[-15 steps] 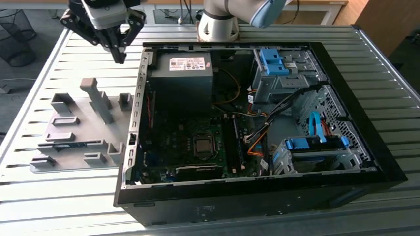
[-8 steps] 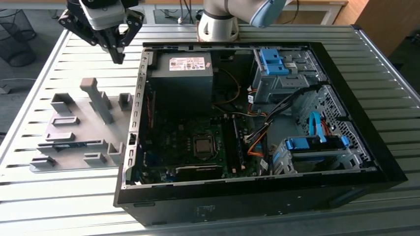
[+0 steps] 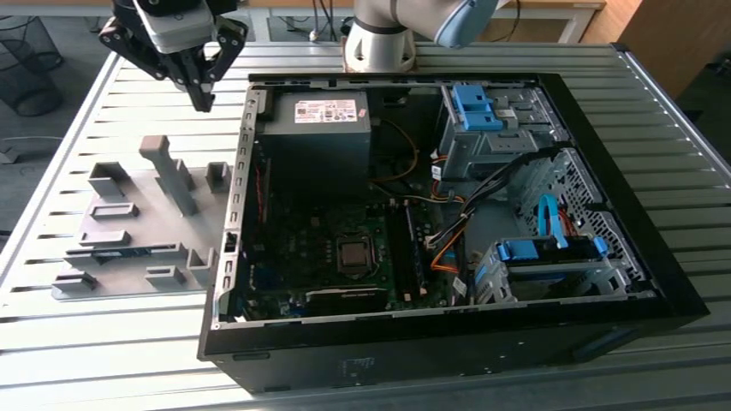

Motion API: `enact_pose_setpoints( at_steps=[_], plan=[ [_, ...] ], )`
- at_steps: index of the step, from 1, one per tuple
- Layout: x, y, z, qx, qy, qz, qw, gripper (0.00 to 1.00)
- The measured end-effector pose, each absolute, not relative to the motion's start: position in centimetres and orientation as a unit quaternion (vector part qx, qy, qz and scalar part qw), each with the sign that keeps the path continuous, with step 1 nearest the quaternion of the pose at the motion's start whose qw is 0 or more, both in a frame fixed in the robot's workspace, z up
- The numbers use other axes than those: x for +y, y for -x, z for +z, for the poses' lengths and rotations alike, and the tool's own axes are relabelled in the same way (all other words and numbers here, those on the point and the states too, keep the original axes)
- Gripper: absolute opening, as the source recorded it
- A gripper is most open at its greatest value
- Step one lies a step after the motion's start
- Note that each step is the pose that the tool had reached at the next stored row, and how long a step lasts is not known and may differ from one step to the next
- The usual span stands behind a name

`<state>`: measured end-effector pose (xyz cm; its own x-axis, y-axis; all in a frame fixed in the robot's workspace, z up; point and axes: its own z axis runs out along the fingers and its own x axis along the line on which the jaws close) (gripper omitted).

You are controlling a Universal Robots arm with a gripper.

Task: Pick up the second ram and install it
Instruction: 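Reach for the second ram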

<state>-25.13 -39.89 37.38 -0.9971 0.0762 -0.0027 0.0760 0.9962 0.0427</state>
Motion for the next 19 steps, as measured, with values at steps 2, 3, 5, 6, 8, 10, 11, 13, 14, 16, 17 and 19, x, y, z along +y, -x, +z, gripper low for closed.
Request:
enact_pose_setpoints(
  at_steps=[2, 3, 5, 6, 8, 10, 11, 13, 14, 16, 17, 19],
  plan=[
    [-39.9, 25.24, 37.36, 0.999, -0.038, 0.021, 0.002, 0.1],
    [-39.9, 25.25, 37.35, 0.999, -0.038, 0.021, 0.002, 0.1],
    [-39.9, 25.27, 37.34, 0.999, -0.038, 0.021, 0.002, 0.1],
    [-39.89, 25.3, 37.32, 0.999, -0.038, 0.021, 0.002, 0.1],
    [-39.89, 25.34, 37.3, 0.999, -0.038, 0.021, 0.001, 0.1],
    [-39.89, 25.38, 37.3, 0.999, -0.038, 0.021, 0.001, 0.1],
    [-39.89, 25.42, 37.29, 0.999, -0.038, 0.021, 0.001, 0.1],
    [-39.89, 25.44, 37.28, 0.999, -0.038, 0.021, 0.001, 0.1],
    [-39.9, 25.46, 37.27, 0.999, -0.038, 0.021, 0.001, 0.1],
    [-39.89, 25.49, 37.26, 0.999, -0.038, 0.021, 0.001, 0.1],
    [-39.89, 25.51, 37.26, 0.999, -0.038, 0.021, 0.001, 0.1],
    [-39.89, 25.55, 37.25, 0.999, -0.038, 0.021, 0.001, 0.1]
  ],
)
